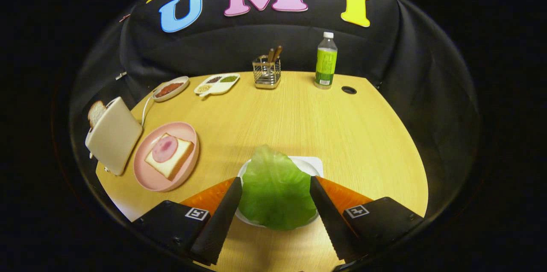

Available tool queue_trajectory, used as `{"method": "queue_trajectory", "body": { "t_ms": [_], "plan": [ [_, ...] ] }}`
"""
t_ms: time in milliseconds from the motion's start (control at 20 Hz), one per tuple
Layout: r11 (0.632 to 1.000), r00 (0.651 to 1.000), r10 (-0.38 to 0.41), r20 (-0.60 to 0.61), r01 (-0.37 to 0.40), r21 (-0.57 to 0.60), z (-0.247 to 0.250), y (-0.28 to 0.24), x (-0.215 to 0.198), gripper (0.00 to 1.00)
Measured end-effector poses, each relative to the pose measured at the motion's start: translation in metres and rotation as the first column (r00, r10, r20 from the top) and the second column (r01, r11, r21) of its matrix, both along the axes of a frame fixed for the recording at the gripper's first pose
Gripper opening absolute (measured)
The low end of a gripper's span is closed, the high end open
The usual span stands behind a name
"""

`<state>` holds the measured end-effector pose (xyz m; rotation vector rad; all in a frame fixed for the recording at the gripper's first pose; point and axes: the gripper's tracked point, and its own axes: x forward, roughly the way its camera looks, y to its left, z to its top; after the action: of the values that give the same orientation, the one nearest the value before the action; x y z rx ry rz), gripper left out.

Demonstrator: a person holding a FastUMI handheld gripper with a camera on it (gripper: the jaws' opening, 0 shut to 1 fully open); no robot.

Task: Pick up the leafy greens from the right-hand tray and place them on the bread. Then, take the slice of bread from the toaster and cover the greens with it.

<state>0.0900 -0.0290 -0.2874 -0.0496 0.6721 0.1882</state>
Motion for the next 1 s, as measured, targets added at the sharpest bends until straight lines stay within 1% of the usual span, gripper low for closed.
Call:
{"method": "queue_trajectory", "body": {
  "t_ms": [200,450,600,650,800,850,900,950,1000],
  "plan": [
    [0.999,0.998,0.010,-0.066,-0.012,-0.030,-0.027,-0.002,0.002,0.99],
    [0.999,0.992,0.010,-0.125,-0.014,-0.033,-0.042,-0.003,0.002,0.98],
    [0.998,0.992,0.033,-0.118,-0.038,-0.044,-0.041,-0.003,0.004,0.96],
    [0.998,0.991,0.035,-0.129,-0.041,-0.046,-0.044,-0.003,0.003,0.96],
    [0.998,0.990,0.039,-0.135,-0.047,-0.050,-0.043,-0.004,0.004,0.94],
    [0.998,0.990,0.032,-0.140,-0.039,-0.050,-0.044,-0.004,0.003,0.88],
    [0.998,0.989,0.033,-0.142,-0.040,-0.052,-0.044,-0.004,0.004,0.74],
    [0.997,0.988,0.041,-0.148,-0.049,-0.055,-0.044,-0.003,0.003,0.74],
    [0.997,0.988,0.038,-0.151,-0.047,-0.053,-0.044,-0.003,0.004,0.60]
  ]
}}
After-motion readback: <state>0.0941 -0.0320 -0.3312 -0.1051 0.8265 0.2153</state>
